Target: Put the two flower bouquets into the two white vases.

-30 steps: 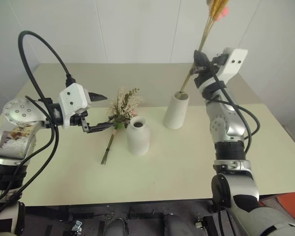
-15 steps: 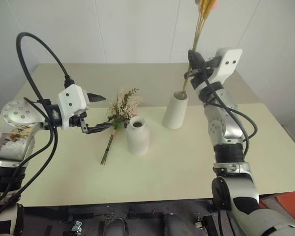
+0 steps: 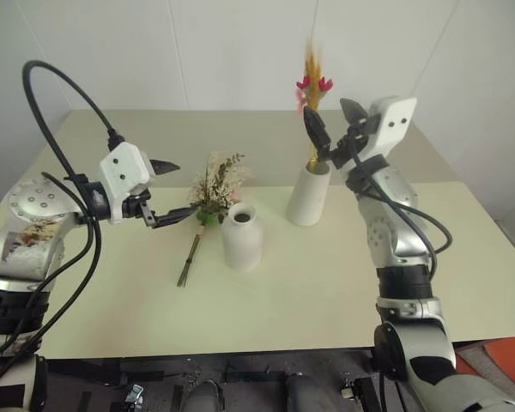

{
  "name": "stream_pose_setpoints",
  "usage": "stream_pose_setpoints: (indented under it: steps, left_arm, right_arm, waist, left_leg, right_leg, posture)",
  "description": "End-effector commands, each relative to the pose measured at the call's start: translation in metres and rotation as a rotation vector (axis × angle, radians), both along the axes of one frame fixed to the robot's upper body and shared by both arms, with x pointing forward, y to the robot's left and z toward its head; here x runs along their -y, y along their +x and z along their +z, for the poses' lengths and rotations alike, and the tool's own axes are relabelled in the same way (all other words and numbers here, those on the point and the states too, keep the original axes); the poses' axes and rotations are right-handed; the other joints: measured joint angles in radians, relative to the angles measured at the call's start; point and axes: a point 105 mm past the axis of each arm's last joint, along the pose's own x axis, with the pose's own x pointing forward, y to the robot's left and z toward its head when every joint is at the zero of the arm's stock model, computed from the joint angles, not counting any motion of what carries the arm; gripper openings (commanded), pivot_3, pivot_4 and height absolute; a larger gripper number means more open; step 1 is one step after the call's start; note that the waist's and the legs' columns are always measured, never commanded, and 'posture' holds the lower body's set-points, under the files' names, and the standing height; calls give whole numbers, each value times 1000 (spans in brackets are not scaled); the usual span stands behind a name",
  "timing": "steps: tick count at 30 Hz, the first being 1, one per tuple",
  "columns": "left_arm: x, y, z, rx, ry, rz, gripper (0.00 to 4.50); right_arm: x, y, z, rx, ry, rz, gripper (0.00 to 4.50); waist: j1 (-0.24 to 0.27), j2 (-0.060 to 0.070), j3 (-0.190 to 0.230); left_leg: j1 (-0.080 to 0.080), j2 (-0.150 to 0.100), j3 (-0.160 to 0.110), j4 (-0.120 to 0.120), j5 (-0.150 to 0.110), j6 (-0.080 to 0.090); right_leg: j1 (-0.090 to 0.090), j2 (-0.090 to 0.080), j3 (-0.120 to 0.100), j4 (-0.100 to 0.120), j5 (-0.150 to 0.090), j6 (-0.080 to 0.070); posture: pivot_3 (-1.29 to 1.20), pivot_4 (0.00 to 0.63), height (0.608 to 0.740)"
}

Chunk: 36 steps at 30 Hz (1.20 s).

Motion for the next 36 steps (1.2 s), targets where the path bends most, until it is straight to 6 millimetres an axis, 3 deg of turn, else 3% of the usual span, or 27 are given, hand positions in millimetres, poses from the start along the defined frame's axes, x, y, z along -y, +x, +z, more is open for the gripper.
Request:
stream_pose_setpoints:
  steps: [1, 4, 10, 14, 19, 24, 27, 36]
  left_arm:
    - [-32, 11, -15, -85, -64, 272, 4500]
    - [-33, 9, -38, -228, -144, 369, 4500]
    - [-21, 23, -51, -395, -282, 408, 4500]
    - [2, 34, -66, -506, -230, 334, 4500]
    - [19, 42, -76, -689, -254, 289, 4500]
    - [31, 50, -94, -782, -172, 251, 4500]
    - [40, 53, -99, -809, -133, 211, 3877]
    - [48, 61, -107, -817, -62, 183, 836]
  right_arm:
    - [14, -29, 5, 9, -70, 7, 4230]
    - [24, -54, -9, -99, -207, 50, 4230]
    - [21, -80, -21, -243, -476, 121, 4230]
    - [13, -102, -33, -299, -622, 215, 4230]
    - [10, -109, -36, -312, -615, 221, 4230]
    - [17, -108, -39, -330, -565, 139, 4230]
    - [21, -109, -40, -337, -551, 110, 4268]
    - [27, -111, -42, -350, -522, 65, 4268]
  waist:
    - [5, 0, 0]
    - [18, 0, 0]
    - [22, -1, 0]
    - [22, -1, 0]
    - [21, -1, 0]
    - [26, -1, 0]
    - [27, -1, 0]
    - [29, -2, 0]
  left_leg:
    - [0, 0, 0, 0, 0, 0]
    - [0, 0, -1, 0, 0, 0]
    - [2, 0, -2, 1, 0, 0]
    - [3, -1, -2, 1, 0, 0]
    - [1, -1, -2, 1, 0, 0]
    - [0, -1, -3, 1, 0, 0]
    - [0, -1, -2, 1, 0, 0]
    - [0, -1, -2, 1, 0, 0]
  right_leg:
    - [0, 0, 0, 0, 0, 0]
    - [1, 0, 0, 0, 0, 0]
    - [3, 1, -1, 0, 0, 0]
    - [4, 1, -1, -1, 0, 0]
    - [3, 1, -1, -1, 0, 0]
    - [2, 1, -1, -2, 0, 0]
    - [2, 1, -1, -1, 0, 0]
    - [2, 1, -1, -1, 0, 0]
  posture:
    - [0, 150, 740]
    - [0, 150, 740]
    - [0, 150, 740]
    - [0, 150, 740]
    - [0, 150, 740]
    - [0, 150, 740]
    - [0, 150, 740]
    - [0, 150, 740]
